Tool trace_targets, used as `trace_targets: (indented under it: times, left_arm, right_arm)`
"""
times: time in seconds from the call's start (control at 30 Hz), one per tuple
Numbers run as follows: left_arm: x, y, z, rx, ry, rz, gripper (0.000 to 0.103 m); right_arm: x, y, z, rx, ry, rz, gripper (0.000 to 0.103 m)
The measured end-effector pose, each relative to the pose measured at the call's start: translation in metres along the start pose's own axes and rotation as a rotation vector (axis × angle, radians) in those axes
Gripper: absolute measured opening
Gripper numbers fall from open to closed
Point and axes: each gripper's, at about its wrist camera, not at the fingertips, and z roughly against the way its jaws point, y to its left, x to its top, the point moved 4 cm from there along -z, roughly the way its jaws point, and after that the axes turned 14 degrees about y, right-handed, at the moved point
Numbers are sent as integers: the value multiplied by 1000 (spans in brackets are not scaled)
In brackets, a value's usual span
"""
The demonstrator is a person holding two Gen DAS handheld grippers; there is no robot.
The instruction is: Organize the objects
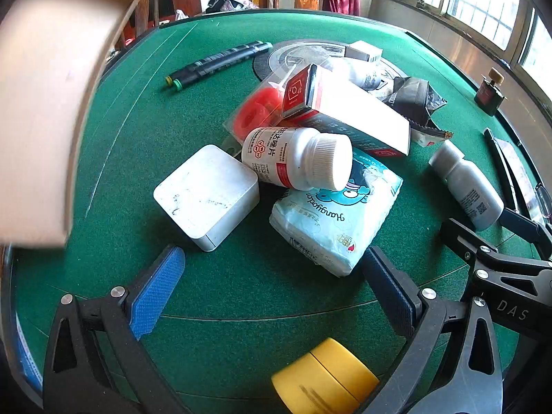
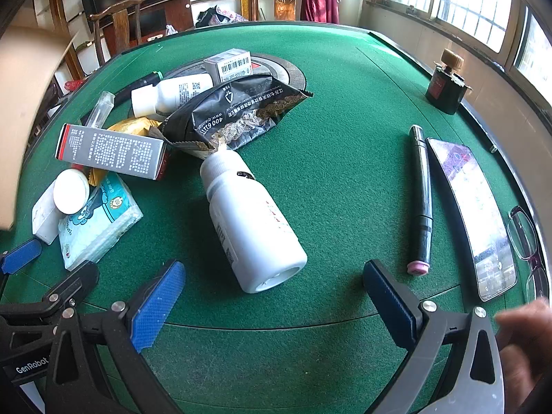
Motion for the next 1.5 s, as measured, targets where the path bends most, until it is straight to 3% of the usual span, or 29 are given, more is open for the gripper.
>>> trace_targets:
  times: [1.5]
  left_arm:
    - [1,0,0,9,0,32,103]
  right_arm:
    - [1,-1,-4,-12,-28,10,103]
